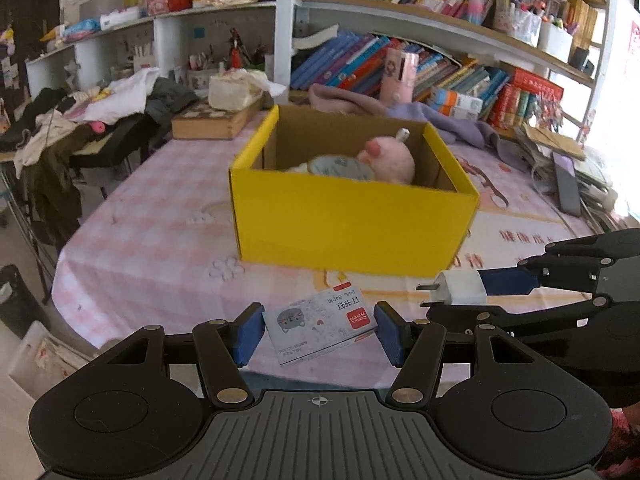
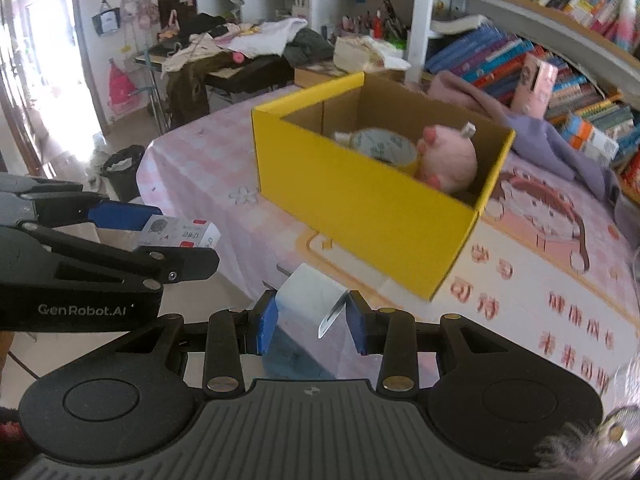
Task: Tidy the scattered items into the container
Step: 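Lift and carry the adapter and card box toward the yellow box with both tools, then lower the adapter and card box into the box and open both tools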
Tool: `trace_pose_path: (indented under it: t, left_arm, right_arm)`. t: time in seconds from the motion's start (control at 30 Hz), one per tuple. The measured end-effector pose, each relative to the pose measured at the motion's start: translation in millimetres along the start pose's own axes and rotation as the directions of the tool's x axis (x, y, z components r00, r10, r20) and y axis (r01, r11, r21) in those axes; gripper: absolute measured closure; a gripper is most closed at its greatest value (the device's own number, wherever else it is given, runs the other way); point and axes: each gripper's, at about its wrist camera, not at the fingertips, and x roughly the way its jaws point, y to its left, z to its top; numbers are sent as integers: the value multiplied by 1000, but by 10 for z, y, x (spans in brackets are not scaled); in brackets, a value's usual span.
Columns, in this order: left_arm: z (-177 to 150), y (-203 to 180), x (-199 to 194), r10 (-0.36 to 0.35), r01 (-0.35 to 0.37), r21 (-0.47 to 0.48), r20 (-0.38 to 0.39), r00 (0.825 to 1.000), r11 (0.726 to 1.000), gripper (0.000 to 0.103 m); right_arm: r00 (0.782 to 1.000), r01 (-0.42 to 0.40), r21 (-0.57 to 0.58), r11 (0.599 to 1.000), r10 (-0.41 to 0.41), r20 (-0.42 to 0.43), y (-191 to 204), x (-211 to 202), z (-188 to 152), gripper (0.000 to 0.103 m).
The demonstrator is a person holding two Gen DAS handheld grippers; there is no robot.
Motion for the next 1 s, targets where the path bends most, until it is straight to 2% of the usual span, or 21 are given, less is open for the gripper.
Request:
trace_pose_path:
  t: [0.33, 0.47, 0.73, 1.0]
  left_arm:
    - [539, 35, 195, 25, -26, 9, 94, 995, 1000, 44]
    - [769, 29, 353, 28, -32, 29, 114, 993, 999, 44]
    - [1157, -20, 760, 24, -32, 74, 104, 994, 997, 44]
    - [1464, -93, 1343, -13, 14, 138, -7, 1000, 990, 43]
  right_arm:
    - [988, 5, -35, 999, 1, 155, -305, 80, 461, 68]
    - [982, 28, -23, 999, -23, 185, -489, 194, 653, 68]
    - [991, 34, 13, 999, -36, 128, -865, 579, 913, 68]
    - [999, 49, -5, 999, -49, -16, -1085, 1050, 1040, 68]
